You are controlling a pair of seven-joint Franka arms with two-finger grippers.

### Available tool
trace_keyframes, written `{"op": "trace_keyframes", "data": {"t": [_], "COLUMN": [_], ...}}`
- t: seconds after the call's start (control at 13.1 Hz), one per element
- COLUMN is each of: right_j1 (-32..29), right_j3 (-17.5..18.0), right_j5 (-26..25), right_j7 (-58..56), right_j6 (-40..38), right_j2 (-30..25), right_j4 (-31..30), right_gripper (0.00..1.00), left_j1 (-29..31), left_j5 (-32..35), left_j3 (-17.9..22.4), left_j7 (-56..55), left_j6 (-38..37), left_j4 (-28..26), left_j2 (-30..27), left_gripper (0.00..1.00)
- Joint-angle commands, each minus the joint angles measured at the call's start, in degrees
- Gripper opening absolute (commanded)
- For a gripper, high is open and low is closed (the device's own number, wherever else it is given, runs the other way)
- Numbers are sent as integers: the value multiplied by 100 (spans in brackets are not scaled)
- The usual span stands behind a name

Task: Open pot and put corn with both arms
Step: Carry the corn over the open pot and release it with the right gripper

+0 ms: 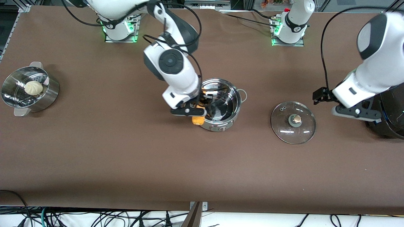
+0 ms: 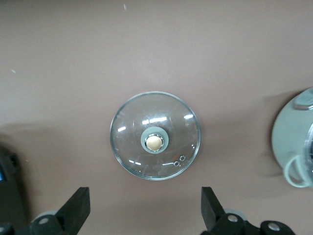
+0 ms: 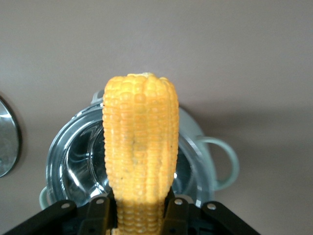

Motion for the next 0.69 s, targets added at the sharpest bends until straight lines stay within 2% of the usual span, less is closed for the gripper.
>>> {"op": "trace_keyframes", "data": {"t": [0.0, 0.15, 0.38, 0.46, 0.53, 0.61], "right_j1": [232, 320, 487, 496, 531, 610], "right_j3": [-53, -62, -62, -62, -79, -80], "right_j5": [-163, -172, -172, -172, -242, -443], "right_j7": [188, 205, 389, 442, 477, 486], "right_j6": [-58, -50, -15, -6, 64, 152], "right_j2": [261, 393, 516, 586, 613, 648], "right_j4": [325, 325, 317, 316, 290, 273], "right_gripper": [0, 0, 0, 56, 99, 100], "left_j1": [-8, 18, 27, -51, -269, -367], "left_j5": [-161, -285, -364, -373, -373, -373], "left_j3": [-9, 52, 262, 533, 753, 799], "left_j7": [-36, -27, -9, -18, -18, -36], "left_j6": [-452, -734, -709, -639, -595, -595], "left_j4": [381, 618, 392, 243, 129, 14], "left_j2": [-161, -284, -731, -837, -873, -864], "left_gripper": [100, 100, 100, 100, 100, 100]}}
